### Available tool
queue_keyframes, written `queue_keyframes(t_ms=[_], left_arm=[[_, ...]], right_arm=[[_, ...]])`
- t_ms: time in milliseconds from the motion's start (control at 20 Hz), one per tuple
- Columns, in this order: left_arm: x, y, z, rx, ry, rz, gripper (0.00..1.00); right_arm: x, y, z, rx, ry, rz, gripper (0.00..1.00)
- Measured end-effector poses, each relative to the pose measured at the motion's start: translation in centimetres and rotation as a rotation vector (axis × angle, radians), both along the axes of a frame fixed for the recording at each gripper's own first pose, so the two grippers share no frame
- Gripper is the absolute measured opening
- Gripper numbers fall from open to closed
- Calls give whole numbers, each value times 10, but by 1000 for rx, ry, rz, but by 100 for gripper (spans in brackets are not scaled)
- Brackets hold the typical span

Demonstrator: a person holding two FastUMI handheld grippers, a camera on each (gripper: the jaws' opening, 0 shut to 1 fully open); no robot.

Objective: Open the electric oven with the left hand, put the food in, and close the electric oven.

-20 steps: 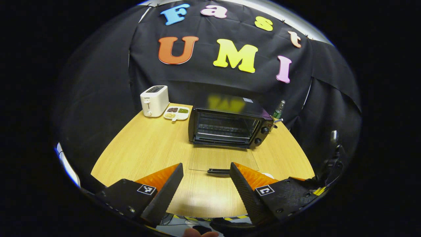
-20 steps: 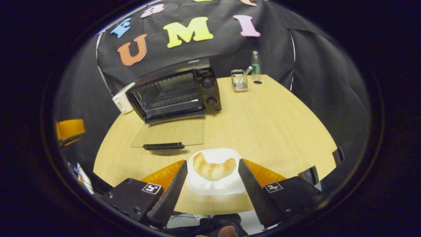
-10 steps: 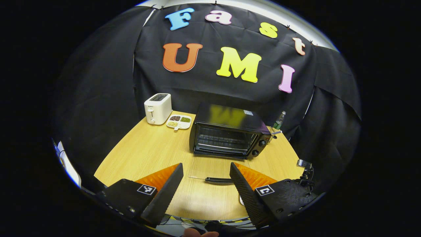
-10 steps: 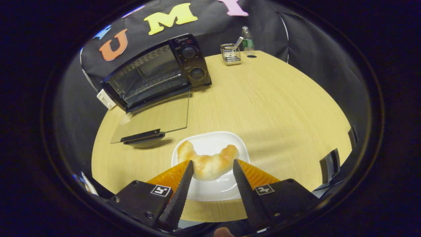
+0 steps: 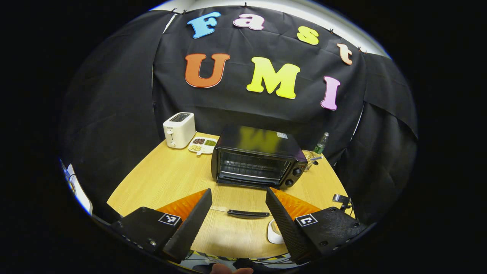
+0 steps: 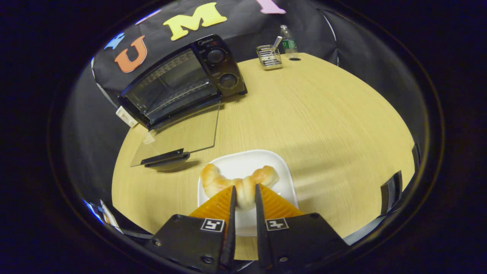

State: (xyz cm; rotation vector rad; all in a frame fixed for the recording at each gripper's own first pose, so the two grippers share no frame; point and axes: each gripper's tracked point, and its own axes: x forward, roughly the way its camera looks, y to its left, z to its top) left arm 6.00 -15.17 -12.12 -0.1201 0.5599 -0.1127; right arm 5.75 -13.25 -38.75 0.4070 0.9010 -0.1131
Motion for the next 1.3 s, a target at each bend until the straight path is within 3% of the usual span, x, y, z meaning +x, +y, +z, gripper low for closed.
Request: queue_keyframes(t_ms=[250, 500, 750, 1000, 1300], left_arm=[[3, 12, 8, -2, -19, -73, 94], [1, 47, 15, -3, -60, -137, 94], [-13, 93, 14, 7, -40, -169, 94], [-18, 139, 17, 24, -4, -150, 94], [-13, 166, 12, 36, 27, -103, 94]], right_arm=[[-5, -3, 29, 121, -27, -198, 6], [4, 17, 88, 169, -151, -345, 8], [65, 65, 108, 226, -230, -449, 7], [153, 101, 116, 280, -313, -526, 10], [224, 123, 112, 341, -370, -614, 9]])
